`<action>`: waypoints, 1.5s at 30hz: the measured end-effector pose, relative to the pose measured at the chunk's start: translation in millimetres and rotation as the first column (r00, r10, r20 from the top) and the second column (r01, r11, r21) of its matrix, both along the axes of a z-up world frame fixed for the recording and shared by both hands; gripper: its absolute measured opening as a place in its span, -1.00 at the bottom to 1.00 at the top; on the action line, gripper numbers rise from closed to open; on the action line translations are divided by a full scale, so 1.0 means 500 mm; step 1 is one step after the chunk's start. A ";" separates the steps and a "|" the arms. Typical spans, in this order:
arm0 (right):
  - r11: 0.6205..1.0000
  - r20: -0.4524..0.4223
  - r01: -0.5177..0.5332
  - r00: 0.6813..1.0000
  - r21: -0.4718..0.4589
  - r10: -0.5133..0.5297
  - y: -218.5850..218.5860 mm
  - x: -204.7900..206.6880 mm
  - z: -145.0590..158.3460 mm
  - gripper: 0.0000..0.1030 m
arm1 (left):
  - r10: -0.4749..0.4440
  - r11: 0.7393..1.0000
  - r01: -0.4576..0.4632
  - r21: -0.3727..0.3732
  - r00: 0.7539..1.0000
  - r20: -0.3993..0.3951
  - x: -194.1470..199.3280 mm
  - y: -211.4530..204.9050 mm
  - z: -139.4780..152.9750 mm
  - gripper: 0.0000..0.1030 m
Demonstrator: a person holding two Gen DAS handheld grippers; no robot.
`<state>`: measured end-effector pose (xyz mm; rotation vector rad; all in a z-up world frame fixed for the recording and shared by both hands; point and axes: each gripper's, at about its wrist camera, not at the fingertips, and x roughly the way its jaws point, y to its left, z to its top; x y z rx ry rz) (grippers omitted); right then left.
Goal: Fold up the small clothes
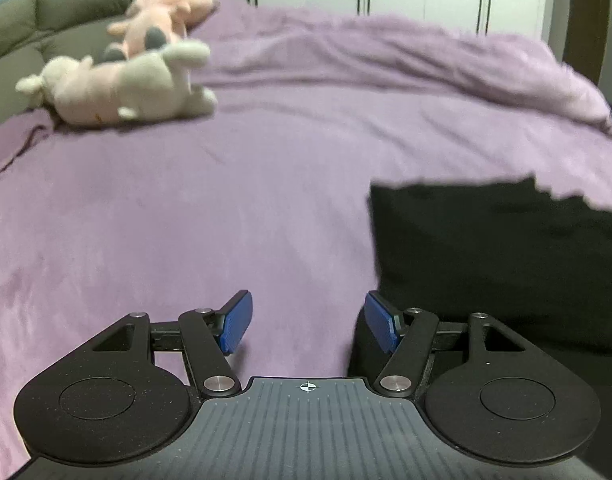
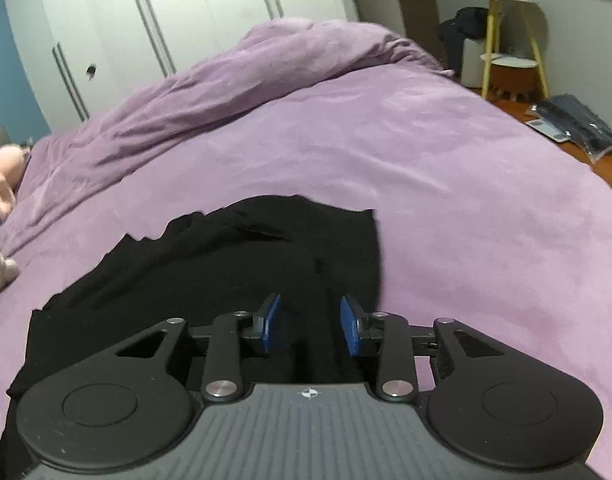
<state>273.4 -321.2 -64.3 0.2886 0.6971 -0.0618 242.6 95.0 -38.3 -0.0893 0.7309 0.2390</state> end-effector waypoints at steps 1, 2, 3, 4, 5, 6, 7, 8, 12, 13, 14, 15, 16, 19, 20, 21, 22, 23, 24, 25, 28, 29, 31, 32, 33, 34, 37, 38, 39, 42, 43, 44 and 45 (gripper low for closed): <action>1.000 -0.011 -0.003 1.000 -0.023 0.002 0.006 0.013 -0.005 -0.36 | -0.012 1.000 0.013 -0.005 1.000 0.010 0.008 -0.006 0.007 0.37; 0.999 -0.033 0.005 0.999 -0.045 -0.007 0.012 0.031 -0.011 -0.36 | -0.028 1.000 0.028 -0.008 1.000 0.014 0.018 -0.015 0.011 0.38; 0.998 -0.055 0.016 0.998 -0.057 -0.020 0.020 0.054 -0.020 -0.36 | -0.043 0.999 0.043 -0.010 0.999 0.012 0.031 -0.027 0.012 0.38; 0.997 -0.065 0.028 0.997 -0.066 -0.032 0.020 0.063 -0.027 -0.35 | -0.056 0.998 0.057 -0.012 0.998 0.009 0.040 -0.040 0.010 0.38; 0.997 -0.073 0.030 0.997 -0.075 -0.035 0.019 0.072 -0.032 -0.35 | -0.077 0.997 0.077 -0.015 0.997 0.005 0.052 -0.052 0.005 0.38; 0.996 -0.076 0.025 0.997 -0.082 -0.031 0.020 0.079 -0.037 -0.35 | -0.099 0.995 0.099 -0.013 0.995 -0.006 0.066 -0.066 -0.002 0.38; 0.996 -0.067 0.013 0.998 -0.090 -0.019 0.023 0.081 -0.038 -0.34 | -0.114 0.993 0.114 -0.005 0.993 -0.021 0.079 -0.081 -0.011 0.38; 0.995 -0.059 -0.010 0.998 -0.100 0.004 0.029 0.083 -0.040 -0.47 | -0.127 0.992 0.127 0.000 0.991 -0.030 0.086 -0.092 -0.019 0.38; 0.993 -0.034 -0.056 0.998 -0.107 0.053 0.021 0.076 -0.044 -0.84 | -0.142 0.990 0.142 0.008 0.989 -0.049 0.117 -0.128 -0.051 0.37; 0.993 -0.027 -0.045 0.999 -0.112 0.042 0.016 0.073 -0.046 -0.86 | -0.138 0.990 0.138 0.007 0.989 -0.052 0.123 -0.133 -0.057 0.37; 0.991 -0.022 -0.017 1.000 -0.134 0.015 0.013 0.071 -0.047 -0.86 | -0.135 0.991 0.136 0.009 0.989 -0.053 0.124 -0.133 -0.061 0.37; 0.989 -0.017 0.017 1.000 -0.148 -0.019 0.008 0.070 -0.049 -0.86 | -0.136 0.990 0.137 0.016 0.989 -0.054 0.127 -0.135 -0.066 0.37; 0.991 -0.018 0.029 0.999 -0.130 -0.032 0.005 0.074 -0.052 -0.86 | -0.136 0.990 0.138 0.021 0.989 -0.055 0.125 -0.135 -0.070 0.39; 0.990 -0.032 0.056 0.998 -0.130 -0.061 0.011 0.082 -0.047 -0.83 | -0.130 0.991 0.131 0.021 0.990 -0.058 0.118 -0.122 -0.078 0.43; 0.989 -0.028 0.073 0.997 -0.125 -0.077 0.014 0.079 -0.038 -0.79 | -0.124 0.992 0.126 0.024 0.990 -0.064 0.117 -0.116 -0.079 0.43; 0.989 -0.009 0.087 0.996 -0.121 -0.089 0.018 0.073 -0.029 -0.73 | -0.116 0.993 0.118 0.026 0.991 -0.069 0.114 -0.109 -0.077 0.43; 0.988 0.015 0.097 0.995 -0.120 -0.096 0.024 0.066 -0.020 -0.69 | -0.115 0.993 0.116 0.022 0.991 -0.065 0.111 -0.104 -0.074 0.40; 0.990 0.035 0.093 0.995 -0.110 -0.089 0.033 0.058 -0.014 -0.69 | -0.114 0.993 0.115 0.013 0.992 -0.060 0.108 -0.100 -0.071 0.39; 0.994 0.042 0.070 0.997 -0.090 -0.066 0.041 0.053 -0.011 -0.69 | -0.112 0.994 0.112 0.006 0.992 -0.057 0.107 -0.099 -0.069 0.39; 0.997 0.038 0.034 0.999 -0.066 -0.032 0.051 0.051 -0.012 -0.69 | -0.112 0.994 0.112 0.003 0.992 -0.060 0.109 -0.100 -0.070 0.39; 0.996 -0.006 -0.074 0.997 -0.056 0.074 0.084 0.054 -0.033 -0.69 | -0.110 0.994 0.112 0.019 0.991 -0.075 0.113 -0.112 -0.079 0.39; 0.993 -0.028 -0.093 0.995 -0.075 0.091 0.091 0.056 -0.044 -0.69 | -0.109 0.993 0.112 0.030 0.991 -0.078 0.113 -0.116 -0.082 0.39; 0.987 -0.031 -0.101 0.995 -0.125 0.098 0.091 0.053 -0.057 -0.71 | -0.113 0.992 0.116 0.047 0.991 -0.075 0.110 -0.120 -0.086 0.40; 0.986 -0.027 -0.097 0.995 -0.134 0.094 0.086 0.052 -0.058 -0.72 | -0.115 0.992 0.119 0.049 0.990 -0.077 0.109 -0.119 -0.087 0.41; 0.987 -0.025 -0.082 0.997 -0.139 0.079 0.078 0.050 -0.058 -0.72 | -0.115 0.992 0.119 0.047 0.990 -0.080 0.109 -0.116 -0.087 0.42; 0.987 -0.024 -0.065 0.998 -0.145 0.062 0.071 0.048 -0.058 -0.74 | -0.115 0.992 0.119 0.043 0.990 -0.082 0.109 -0.112 -0.087 0.44; 0.987 -0.022 -0.061 0.998 -0.146 0.058 0.059 0.043 -0.059 -0.83 | -0.113 0.992 0.117 0.039 0.989 -0.091 0.109 -0.104 -0.091 0.53; 0.986 -0.027 -0.059 0.998 -0.155 0.056 0.058 0.041 -0.056 -0.84 | -0.111 0.993 0.115 0.037 0.990 -0.092 0.108 -0.102 -0.091 0.55; 0.985 -0.029 -0.055 0.998 -0.162 0.051 0.056 0.038 -0.051 -0.84 | -0.108 0.993 0.112 0.034 0.990 -0.093 0.107 -0.101 -0.091 0.55; 0.988 -0.008 -0.061 0.998 -0.141 0.060 0.062 0.017 -0.030 -0.82 | -0.101 0.994 0.106 0.041 0.990 -0.096 0.103 -0.103 -0.090 0.55; 0.990 -0.001 -0.074 0.997 -0.121 0.074 0.062 0.012 -0.028 -0.82 | -0.102 0.993 0.107 0.048 0.990 -0.096 0.101 -0.106 -0.089 0.55; 0.991 -0.003 -0.085 0.996 -0.107 0.086 0.062 0.006 -0.029 -0.82 | -0.103 0.993 0.109 0.054 0.990 -0.096 0.100 -0.107 -0.089 0.54; 0.990 -0.013 -0.094 0.996 -0.106 0.093 0.063 0.002 -0.033 -0.82 | -0.105 0.992 0.111 0.060 0.990 -0.097 0.099 -0.108 -0.089 0.54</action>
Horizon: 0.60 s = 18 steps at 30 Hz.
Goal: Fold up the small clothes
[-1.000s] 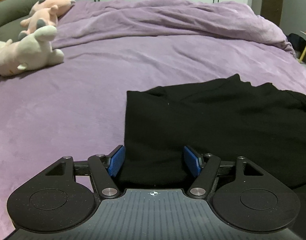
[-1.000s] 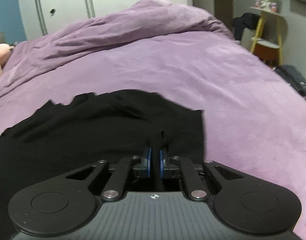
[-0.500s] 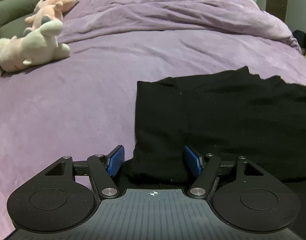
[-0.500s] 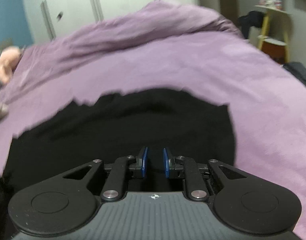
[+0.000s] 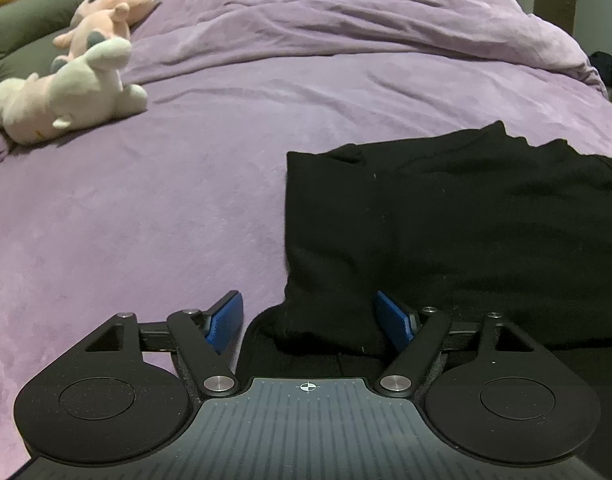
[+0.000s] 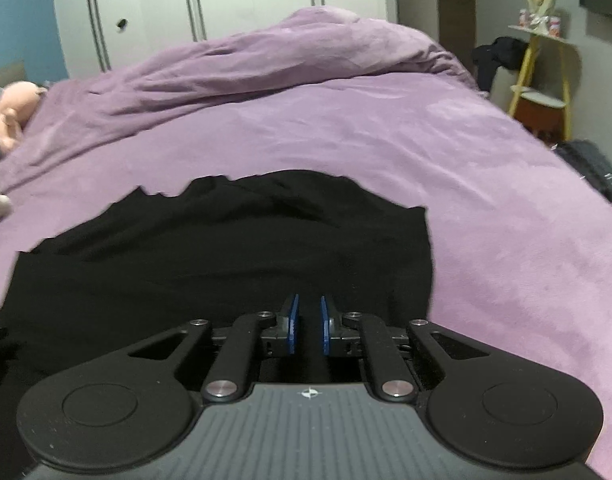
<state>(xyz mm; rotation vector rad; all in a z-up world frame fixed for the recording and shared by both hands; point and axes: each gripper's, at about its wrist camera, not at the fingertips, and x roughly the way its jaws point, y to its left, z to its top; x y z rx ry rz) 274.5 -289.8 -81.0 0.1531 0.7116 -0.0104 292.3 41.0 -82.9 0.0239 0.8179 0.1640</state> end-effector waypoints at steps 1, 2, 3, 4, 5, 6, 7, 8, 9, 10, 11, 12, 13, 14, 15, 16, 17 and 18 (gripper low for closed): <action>1.000 -0.016 -0.007 1.000 -0.013 0.007 0.001 -0.001 -0.008 -0.82 | -0.001 1.000 0.001 0.003 1.000 0.000 -0.001 0.000 0.000 0.54; 0.999 -0.030 -0.008 1.000 -0.040 0.007 0.001 -0.002 -0.019 -0.82 | 0.000 1.000 0.000 0.005 1.000 -0.001 -0.003 0.000 0.001 0.54; 0.998 -0.015 -0.010 1.000 -0.063 0.009 -0.001 -0.007 -0.025 -0.82 | 0.000 1.000 0.000 0.006 1.000 -0.003 -0.003 0.000 0.001 0.54; 0.996 0.000 -0.006 1.000 -0.086 0.007 -0.004 -0.011 -0.029 -0.82 | -0.001 1.000 0.001 0.007 1.000 -0.005 -0.004 0.000 0.002 0.55; 0.994 0.006 0.006 1.000 -0.113 -0.005 -0.004 -0.014 -0.030 -0.83 | -0.003 1.000 0.003 0.010 1.000 -0.006 -0.005 0.001 0.002 0.55; 0.992 0.009 0.015 1.000 -0.125 -0.014 -0.005 -0.015 -0.029 -0.83 | -0.007 1.000 0.007 0.011 1.000 -0.008 -0.006 0.002 0.002 0.55; 0.991 0.007 0.018 1.000 -0.129 -0.017 -0.004 -0.016 -0.027 -0.84 | -0.011 1.000 0.011 0.009 1.000 -0.012 -0.007 0.004 0.001 0.55; 0.990 0.006 0.023 1.000 -0.142 -0.022 -0.002 -0.018 -0.024 -0.84 | -0.011 1.000 0.011 0.005 1.000 -0.017 -0.007 0.008 0.002 0.58; 0.986 0.005 0.026 1.000 -0.164 -0.026 0.003 -0.022 -0.021 -0.84 | -0.005 1.000 0.005 -0.003 1.000 -0.024 -0.008 0.013 0.004 0.59; 0.983 0.002 0.027 1.000 -0.181 -0.027 0.006 -0.025 -0.018 -0.84 | 0.001 1.000 -0.002 -0.017 0.999 -0.033 -0.008 0.019 0.007 0.59; 0.981 -0.001 0.031 0.999 -0.192 -0.032 0.006 -0.032 -0.015 -0.84 | 0.007 1.000 -0.008 -0.028 0.999 -0.039 -0.009 0.024 0.009 0.59; 0.978 -0.004 0.045 0.999 -0.203 -0.047 0.004 -0.040 -0.010 -0.84 | 0.014 0.999 -0.016 -0.039 0.999 -0.048 -0.011 0.030 0.013 0.59; 0.974 -0.004 0.068 0.997 -0.217 -0.071 0.002 -0.050 -0.004 -0.83 | 0.018 0.999 -0.021 -0.042 0.998 -0.055 -0.016 0.034 0.015 0.59; 0.969 -0.016 0.099 0.994 -0.228 -0.105 -0.005 -0.062 0.003 -0.80 | 0.019 0.999 -0.021 -0.039 0.998 -0.061 -0.022 0.038 0.019 0.59; 0.970 -0.036 0.123 0.990 -0.208 -0.133 -0.017 -0.080 0.010 -0.76 | 0.017 0.999 -0.018 -0.026 0.998 -0.064 -0.031 0.042 0.023 0.59; 0.976 -0.054 0.136 0.988 -0.171 -0.148 -0.032 -0.102 0.016 -0.70 | 0.012 1.000 -0.012 -0.010 0.998 -0.063 -0.042 0.046 0.027 0.59; 0.984 -0.073 0.130 0.987 -0.124 -0.140 -0.047 -0.130 0.021 -0.68 | 0.009 1.000 -0.007 0.022 0.998 -0.068 -0.058 0.052 0.032 0.57; 0.991 -0.092 0.114 0.988 -0.076 -0.121 -0.062 -0.162 0.026 -0.64 | 0.010 0.999 -0.006 0.051 0.996 -0.084 -0.071 0.058 0.034 0.54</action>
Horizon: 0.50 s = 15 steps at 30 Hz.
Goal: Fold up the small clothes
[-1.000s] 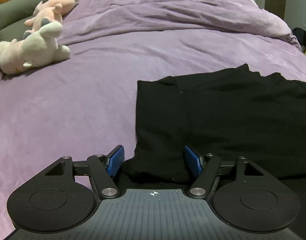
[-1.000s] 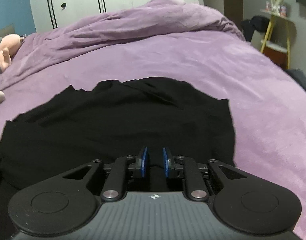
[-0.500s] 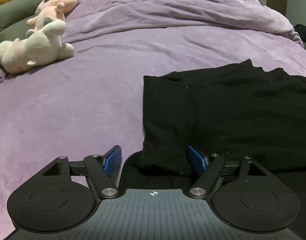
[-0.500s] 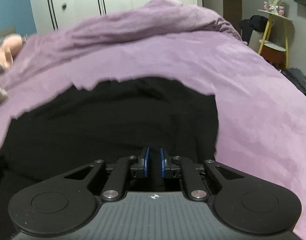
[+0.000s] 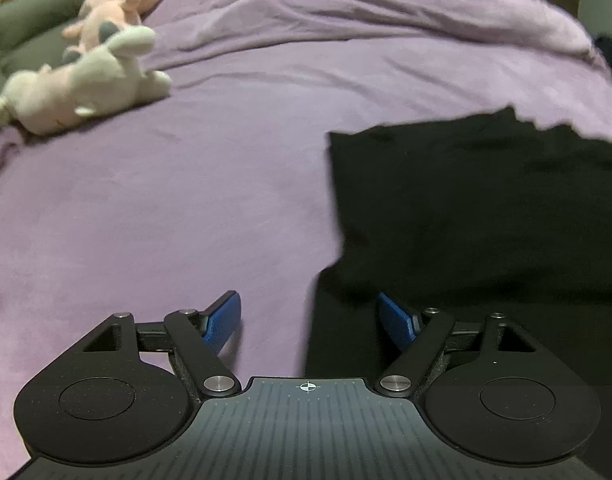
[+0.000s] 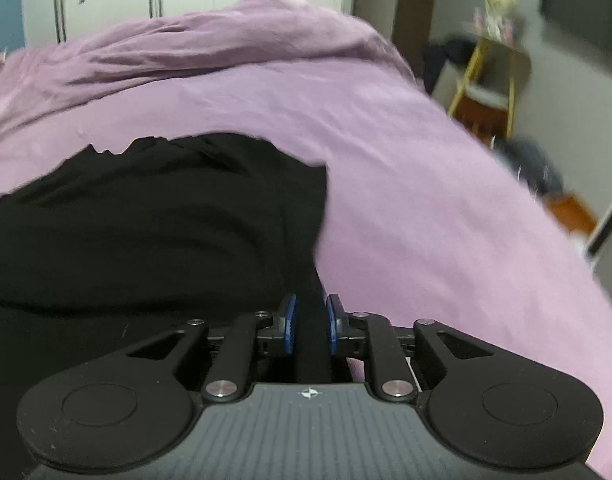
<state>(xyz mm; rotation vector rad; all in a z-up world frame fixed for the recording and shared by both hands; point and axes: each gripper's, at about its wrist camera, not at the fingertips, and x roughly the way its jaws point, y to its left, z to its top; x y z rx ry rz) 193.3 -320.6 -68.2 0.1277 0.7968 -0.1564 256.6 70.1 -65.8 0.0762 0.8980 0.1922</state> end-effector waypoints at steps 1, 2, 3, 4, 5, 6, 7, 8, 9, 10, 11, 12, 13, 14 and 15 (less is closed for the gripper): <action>0.999 -0.007 -0.012 1.000 0.048 0.012 -0.015 -0.036 0.005 -0.54 | -0.004 1.000 0.005 0.024 1.000 -0.015 -0.019 0.011 0.004 0.51; 0.995 -0.009 -0.030 0.999 0.096 0.031 -0.030 -0.081 0.010 -0.41 | -0.008 0.999 0.009 0.031 1.000 -0.023 -0.037 0.021 0.010 0.49; 0.991 -0.012 -0.045 0.999 0.124 0.047 -0.041 -0.114 0.013 -0.33 | -0.010 1.000 0.011 0.026 1.000 -0.027 -0.066 0.036 0.018 0.49; 0.988 -0.017 -0.052 0.998 0.148 0.055 -0.053 -0.154 0.017 -0.21 | -0.013 1.000 0.013 0.009 1.000 -0.024 -0.094 0.050 0.028 0.49; 0.984 -0.025 -0.054 0.998 0.169 0.059 -0.065 -0.195 0.019 -0.09 | -0.024 0.999 0.023 -0.029 0.999 -0.024 -0.132 0.065 0.039 0.50; 0.980 -0.044 -0.053 0.997 0.190 0.063 -0.077 -0.232 0.019 -0.02 | -0.037 0.997 0.035 -0.066 0.999 -0.027 -0.165 0.076 0.047 0.51; 0.979 -0.065 -0.046 0.996 0.200 0.060 -0.085 -0.260 0.018 0.05 | -0.048 0.993 0.044 -0.106 0.998 -0.031 -0.199 0.086 0.055 0.55; 0.977 -0.080 -0.037 0.995 0.208 0.055 -0.092 -0.292 0.018 0.05 | -0.058 0.988 0.053 -0.148 0.998 -0.034 -0.236 0.095 0.060 0.59; 0.975 -0.088 -0.038 0.994 0.219 0.059 -0.098 -0.319 0.016 0.05 | -0.072 0.980 0.063 -0.191 0.997 -0.036 -0.275 0.102 0.062 0.60; 0.973 -0.099 -0.041 0.993 0.227 0.065 -0.103 -0.341 0.012 0.06 | -0.078 0.972 0.066 -0.225 0.996 -0.041 -0.307 0.106 0.060 0.60; 0.973 -0.111 -0.039 0.992 0.228 0.066 -0.105 -0.358 0.007 0.06 | -0.080 0.964 0.064 -0.259 0.995 -0.051 -0.338 0.108 0.056 0.60; 0.973 -0.132 -0.033 0.989 0.229 0.064 -0.108 -0.368 0.000 0.06 | -0.088 0.955 0.065 -0.291 0.994 -0.065 -0.366 0.108 0.049 0.60; 0.971 -0.152 -0.026 0.986 0.237 0.064 -0.111 -0.373 -0.008 0.06 | -0.093 0.949 0.065 -0.309 0.993 -0.077 -0.386 0.107 0.042 0.60; 0.967 -0.157 -0.024 0.985 0.253 0.065 -0.115 -0.380 -0.014 0.06 | -0.094 0.946 0.061 -0.319 0.992 -0.089 -0.405 0.104 0.034 0.60; 0.964 -0.152 -0.027 0.986 0.264 0.069 -0.115 -0.386 -0.015 0.06 | -0.097 0.943 0.060 -0.329 0.990 -0.099 -0.419 0.100 0.027 0.60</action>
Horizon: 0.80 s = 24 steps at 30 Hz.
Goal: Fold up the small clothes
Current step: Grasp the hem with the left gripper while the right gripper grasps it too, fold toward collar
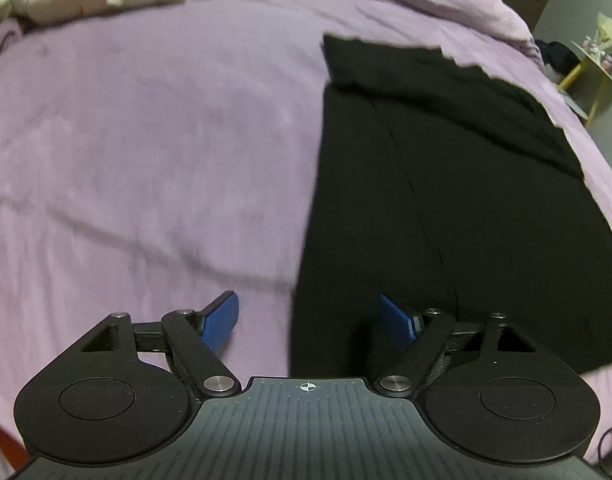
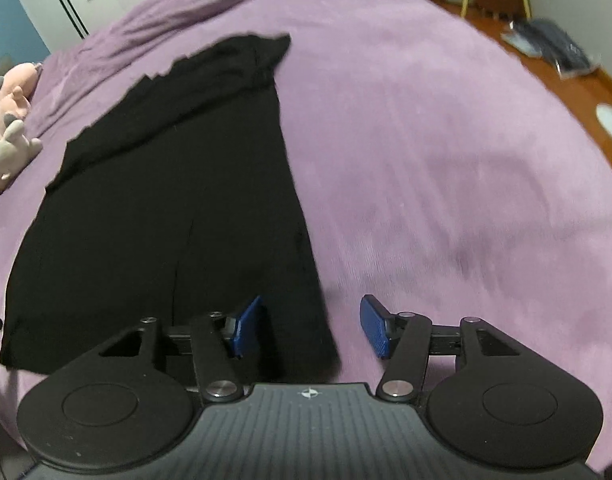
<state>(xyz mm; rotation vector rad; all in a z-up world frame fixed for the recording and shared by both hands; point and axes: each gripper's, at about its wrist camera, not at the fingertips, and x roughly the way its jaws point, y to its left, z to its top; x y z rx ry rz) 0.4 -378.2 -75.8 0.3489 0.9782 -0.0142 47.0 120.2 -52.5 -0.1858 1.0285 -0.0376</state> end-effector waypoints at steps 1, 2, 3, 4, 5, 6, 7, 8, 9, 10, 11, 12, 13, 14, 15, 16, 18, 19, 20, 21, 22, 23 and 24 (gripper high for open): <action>1.000 0.005 -0.004 1.000 0.007 0.004 -0.003 0.000 0.000 0.06 | 0.002 1.000 -0.002 -0.012 1.000 -0.007 -0.009 -0.002 -0.006 0.58; 1.000 0.012 -0.008 1.000 0.013 0.007 -0.002 0.000 0.000 0.06 | 0.015 0.999 -0.015 -0.029 1.000 -0.018 -0.016 -0.002 -0.014 0.56; 1.000 0.018 -0.010 1.000 0.026 0.010 -0.002 -0.001 -0.001 0.06 | 0.025 0.999 -0.026 -0.048 0.999 -0.026 -0.019 -0.001 -0.018 0.53; 0.999 0.021 -0.013 1.000 0.040 0.012 -0.002 -0.002 -0.003 0.06 | 0.029 0.997 -0.031 -0.071 0.999 -0.028 -0.020 0.002 -0.021 0.50; 0.999 0.021 -0.019 1.000 0.050 0.018 -0.002 -0.001 -0.005 0.02 | 0.029 0.995 -0.031 -0.094 0.999 -0.027 -0.022 0.003 -0.024 0.43; 0.998 0.021 -0.029 0.999 0.052 0.028 0.000 -0.001 -0.006 -0.02 | 0.026 0.994 -0.029 -0.103 0.999 -0.029 -0.023 0.007 -0.026 0.38; 0.998 0.022 -0.041 0.999 0.046 0.040 0.004 -0.002 -0.007 -0.14 | 0.021 0.994 -0.025 -0.105 0.999 -0.035 -0.021 0.008 -0.028 0.30; 0.998 0.022 -0.054 0.998 0.041 0.054 0.008 -0.003 -0.006 -0.24 | 0.017 0.995 -0.021 -0.102 0.999 -0.041 -0.017 0.009 -0.029 0.19; 0.997 0.020 -0.067 0.998 0.038 0.067 0.011 -0.002 -0.006 -0.29 | 0.012 0.995 -0.017 -0.097 0.999 -0.046 -0.015 0.009 -0.030 0.12; 0.996 0.015 -0.080 0.997 0.032 0.079 0.015 -0.002 -0.007 -0.39 | 0.009 0.995 -0.014 -0.094 0.999 -0.051 -0.013 0.010 -0.029 -0.02; 0.995 0.011 -0.095 0.995 0.024 0.094 0.019 -0.003 -0.008 -0.52 | 0.003 0.995 -0.008 -0.097 0.999 -0.053 -0.016 0.012 -0.031 -0.14; 0.994 0.007 -0.110 0.994 0.021 0.110 0.022 -0.004 -0.009 -0.58 | -0.007 0.995 0.001 -0.104 0.998 -0.057 -0.016 0.012 -0.031 -0.22; 0.992 0.007 -0.123 0.992 0.027 0.123 0.024 -0.004 -0.008 -0.68 | -0.018 0.994 0.011 -0.110 0.998 -0.059 -0.018 0.014 -0.032 -0.38; 0.990 0.008 -0.134 0.991 0.044 0.134 0.023 -0.004 -0.008 -0.78 | -0.031 0.994 0.024 -0.109 0.998 -0.062 -0.020 0.013 -0.032 -0.55; 0.988 0.008 -0.141 0.990 0.066 0.141 0.021 -0.003 -0.007 -0.82 | -0.050 0.994 0.043 -0.101 0.997 -0.062 -0.020 0.010 -0.031 -0.66; 0.984 0.011 -0.145 0.989 0.099 0.145 0.016 0.000 -0.006 -0.83 | -0.069 0.993 0.063 -0.096 0.996 -0.059 -0.017 0.007 -0.029 -0.78; 0.973 0.034 -0.141 0.990 0.184 0.137 0.000 0.002 -0.003 -0.84 | -0.104 0.990 0.099 -0.099 0.993 -0.047 -0.018 0.000 -0.022 -0.85; 0.963 0.051 -0.137 0.990 0.233 0.128 -0.009 0.004 0.000 -0.84 | -0.116 0.988 0.111 -0.107 0.992 -0.043 -0.017 -0.004 -0.017 -0.86; 0.953 0.068 -0.131 0.991 0.274 0.117 -0.019 0.004 0.001 -0.84 | -0.127 0.984 0.121 -0.131 0.991 -0.035 -0.015 -0.006 -0.011 -0.86; 0.940 0.086 -0.124 0.991 0.317 0.102 -0.027 0.008 0.005 -0.84 | -0.134 0.978 0.128 -0.166 0.991 -0.021 -0.015 -0.007 -0.002 -0.86; 0.927 0.103 -0.119 0.991 0.357 0.088 -0.034 0.013 0.008 -0.85 | -0.132 0.972 0.129 -0.198 0.991 -0.004 -0.016 -0.006 0.008 -0.87; 0.910 0.118 -0.112 0.990 0.399 0.070 -0.044 0.021 0.011 -0.85 | -0.129 0.964 0.130 -0.234 0.991 0.019 -0.011 -0.004 0.021 -0.87; 0.900 0.129 -0.107 0.990 0.423 0.057 -0.048 0.029 0.015 -0.85 | -0.120 0.954 0.128 -0.269 0.992 0.047 -0.005 -0.001 0.036 -0.87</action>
